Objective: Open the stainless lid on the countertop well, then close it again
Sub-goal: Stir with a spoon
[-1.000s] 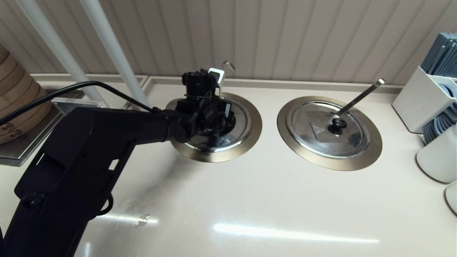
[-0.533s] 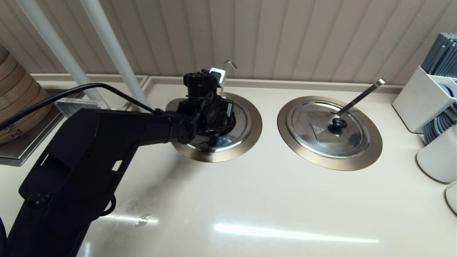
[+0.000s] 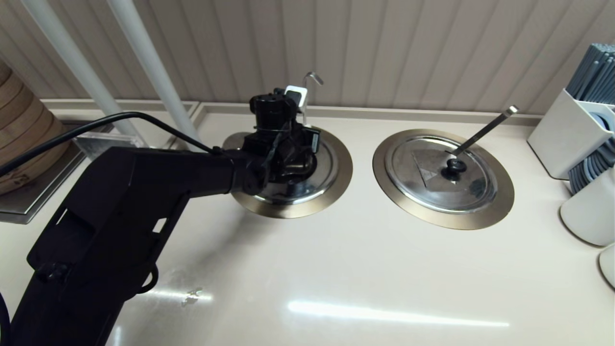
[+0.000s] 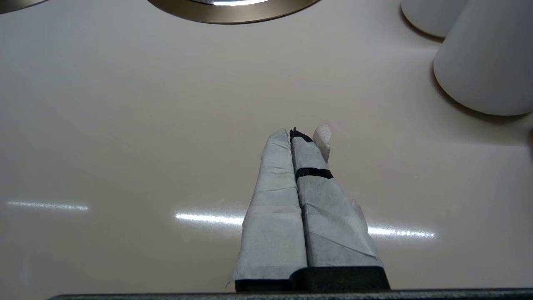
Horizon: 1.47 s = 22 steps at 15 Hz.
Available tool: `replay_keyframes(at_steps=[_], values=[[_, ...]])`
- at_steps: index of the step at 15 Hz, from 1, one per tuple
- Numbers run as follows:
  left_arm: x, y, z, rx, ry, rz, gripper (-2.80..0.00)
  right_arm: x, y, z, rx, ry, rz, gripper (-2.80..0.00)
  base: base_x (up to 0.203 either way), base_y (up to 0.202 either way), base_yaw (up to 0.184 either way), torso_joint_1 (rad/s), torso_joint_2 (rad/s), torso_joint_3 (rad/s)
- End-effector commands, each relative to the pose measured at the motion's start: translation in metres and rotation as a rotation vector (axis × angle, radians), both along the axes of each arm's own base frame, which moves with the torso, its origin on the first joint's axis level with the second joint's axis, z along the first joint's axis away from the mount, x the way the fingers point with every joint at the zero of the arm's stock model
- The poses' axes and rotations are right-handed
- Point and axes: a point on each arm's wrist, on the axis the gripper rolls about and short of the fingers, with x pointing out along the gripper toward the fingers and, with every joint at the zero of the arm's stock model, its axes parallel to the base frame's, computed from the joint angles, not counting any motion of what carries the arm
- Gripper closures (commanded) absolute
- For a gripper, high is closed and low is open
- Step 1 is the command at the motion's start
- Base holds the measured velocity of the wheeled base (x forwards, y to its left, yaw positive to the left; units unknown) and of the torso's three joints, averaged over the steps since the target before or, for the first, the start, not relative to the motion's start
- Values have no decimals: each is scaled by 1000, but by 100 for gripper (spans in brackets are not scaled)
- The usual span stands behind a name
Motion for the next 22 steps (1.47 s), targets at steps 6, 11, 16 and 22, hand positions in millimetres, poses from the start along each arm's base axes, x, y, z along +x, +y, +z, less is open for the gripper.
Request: replay_keyframes(at_steps=[6, 11, 16, 22], values=[[2, -1, -6, 2, 6, 5, 0, 0, 0, 0, 0, 2, 0, 0, 0, 0, 0, 0, 0, 0], [3, 0, -7, 11, 15, 57, 0, 0, 0, 0, 0, 2, 0, 0, 0, 0, 0, 0, 0, 0], [0, 0, -2, 0, 6, 33, -280, 0, 0, 0, 0, 1, 0, 0, 0, 0, 0, 0, 0, 0], [0, 1, -3, -34, 29, 32, -280, 0, 0, 0, 0, 1, 0, 0, 0, 0, 0, 0, 0, 0]])
